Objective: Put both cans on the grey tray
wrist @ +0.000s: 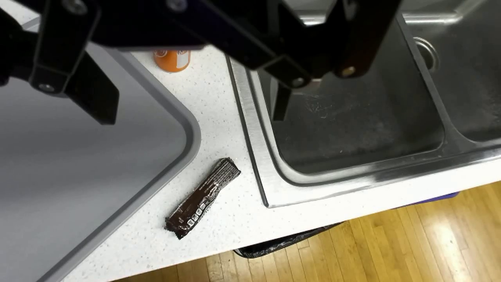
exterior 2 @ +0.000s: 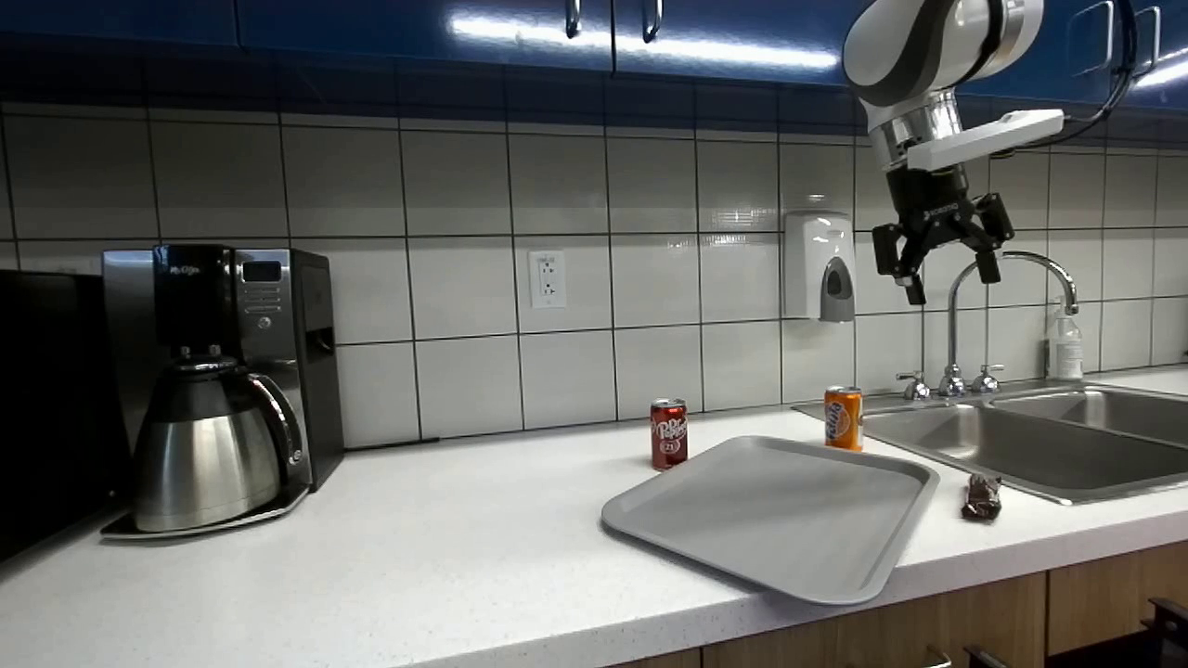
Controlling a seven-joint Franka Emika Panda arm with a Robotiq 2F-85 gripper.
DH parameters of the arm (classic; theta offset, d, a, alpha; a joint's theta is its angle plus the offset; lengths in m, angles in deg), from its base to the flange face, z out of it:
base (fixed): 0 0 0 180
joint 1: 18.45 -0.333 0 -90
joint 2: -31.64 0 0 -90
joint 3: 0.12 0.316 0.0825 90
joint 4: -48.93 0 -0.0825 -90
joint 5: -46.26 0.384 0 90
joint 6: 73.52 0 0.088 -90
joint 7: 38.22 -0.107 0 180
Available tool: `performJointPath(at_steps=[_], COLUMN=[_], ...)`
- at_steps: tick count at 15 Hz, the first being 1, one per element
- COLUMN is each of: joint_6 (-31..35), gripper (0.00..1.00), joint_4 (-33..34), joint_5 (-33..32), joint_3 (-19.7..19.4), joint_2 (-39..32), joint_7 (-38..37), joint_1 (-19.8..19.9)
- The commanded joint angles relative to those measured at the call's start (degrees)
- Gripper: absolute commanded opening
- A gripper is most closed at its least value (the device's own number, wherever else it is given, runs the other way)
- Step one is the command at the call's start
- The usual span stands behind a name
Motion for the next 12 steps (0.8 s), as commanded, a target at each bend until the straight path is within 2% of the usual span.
performJointPath(at_steps=[1, 12], joint_6=[2.5, 11.2], gripper=[1.00, 1.00], joint_4=[-0.1, 0.7], joint_5=[1.8, 7.5], joint_3=[-1.1, -0.8], joint_2=[-1.3, -8.2], joint_7=[1.7, 7.0], joint_1=[-2.0, -6.8])
